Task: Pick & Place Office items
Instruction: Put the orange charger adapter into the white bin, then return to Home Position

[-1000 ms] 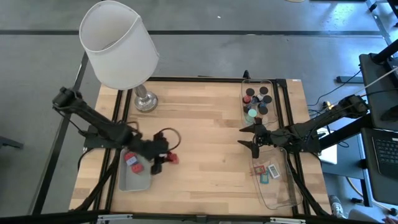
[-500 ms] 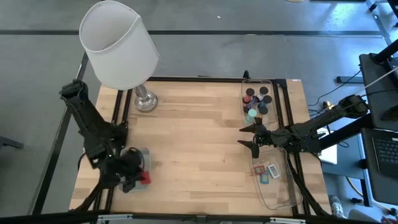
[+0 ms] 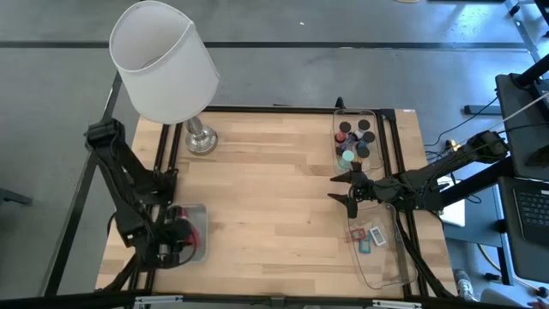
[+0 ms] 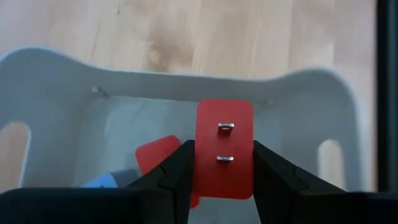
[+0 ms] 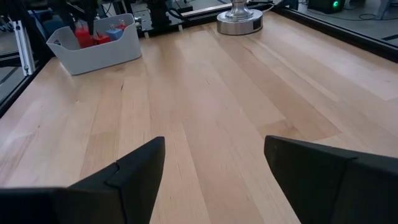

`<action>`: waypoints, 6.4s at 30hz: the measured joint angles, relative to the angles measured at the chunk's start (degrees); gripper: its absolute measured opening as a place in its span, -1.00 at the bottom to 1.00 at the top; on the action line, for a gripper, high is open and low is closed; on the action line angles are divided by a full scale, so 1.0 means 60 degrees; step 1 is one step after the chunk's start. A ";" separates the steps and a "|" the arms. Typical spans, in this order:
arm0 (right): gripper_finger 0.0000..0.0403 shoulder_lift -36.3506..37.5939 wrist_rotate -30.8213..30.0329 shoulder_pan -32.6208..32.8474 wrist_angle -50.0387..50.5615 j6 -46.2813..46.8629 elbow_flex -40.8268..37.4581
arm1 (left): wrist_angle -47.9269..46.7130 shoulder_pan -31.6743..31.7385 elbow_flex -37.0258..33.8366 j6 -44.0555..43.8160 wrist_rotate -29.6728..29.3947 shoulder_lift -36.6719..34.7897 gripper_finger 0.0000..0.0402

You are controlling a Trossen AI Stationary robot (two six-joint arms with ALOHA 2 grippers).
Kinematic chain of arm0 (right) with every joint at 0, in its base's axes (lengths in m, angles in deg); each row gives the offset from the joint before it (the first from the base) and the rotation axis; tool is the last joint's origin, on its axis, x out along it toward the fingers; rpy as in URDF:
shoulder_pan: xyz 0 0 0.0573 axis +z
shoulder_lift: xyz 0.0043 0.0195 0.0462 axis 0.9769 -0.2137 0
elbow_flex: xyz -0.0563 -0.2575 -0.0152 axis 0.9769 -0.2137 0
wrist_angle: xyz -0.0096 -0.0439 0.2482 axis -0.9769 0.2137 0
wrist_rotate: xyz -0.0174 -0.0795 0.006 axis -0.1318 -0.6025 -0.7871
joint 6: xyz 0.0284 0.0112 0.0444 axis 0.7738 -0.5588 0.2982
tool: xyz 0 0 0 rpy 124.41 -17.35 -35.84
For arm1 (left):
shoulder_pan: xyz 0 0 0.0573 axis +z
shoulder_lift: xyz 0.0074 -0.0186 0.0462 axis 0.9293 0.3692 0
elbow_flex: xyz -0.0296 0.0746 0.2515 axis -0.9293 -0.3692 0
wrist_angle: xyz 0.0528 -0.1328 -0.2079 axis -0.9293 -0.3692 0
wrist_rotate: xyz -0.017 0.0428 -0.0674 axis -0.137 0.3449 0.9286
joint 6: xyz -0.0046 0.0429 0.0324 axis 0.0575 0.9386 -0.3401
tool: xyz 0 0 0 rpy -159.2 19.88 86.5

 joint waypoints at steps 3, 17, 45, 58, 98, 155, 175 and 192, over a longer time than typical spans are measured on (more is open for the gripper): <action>0.39 0.0000 0.0000 -0.0002 0.0000 0.0000 0.0000 | 0.0005 0.0005 0.0000 0.0332 0.0262 0.0387 -0.39; 0.39 0.0000 -0.0004 -0.0001 0.0000 -0.0005 0.0000 | 0.0075 0.0016 0.0003 -0.0114 0.0739 0.1033 -0.30; 0.39 0.0000 0.0000 -0.0002 0.0000 -0.0022 0.0011 | -0.1013 0.0648 0.3150 0.3629 -0.0302 0.0934 -0.14; 0.39 0.0004 0.0000 -0.0002 0.0004 -0.0011 0.0011 | -0.1011 0.0654 0.4167 0.8864 -0.2474 0.0926 -0.16; 0.39 0.0000 0.0000 0.0002 0.0004 -0.0007 0.0011 | 0.8829 0.3299 -0.4921 1.3106 -0.0367 -0.9394 -0.17; 0.39 0.0000 0.0000 -0.0002 0.0004 -0.0011 0.0007 | 0.6639 1.1029 -0.6510 1.3445 0.2470 -1.1638 -0.15; 0.39 0.3532 -0.0031 0.0000 0.0029 -0.0011 0.0004 | 0.6639 1.1029 -0.6510 1.3445 0.2470 -1.1635 -0.16; 0.39 0.6156 0.0004 -0.0089 0.2476 -0.0018 -0.0889 | 0.6643 1.1029 -0.6510 1.3441 0.2473 -1.1638 -0.16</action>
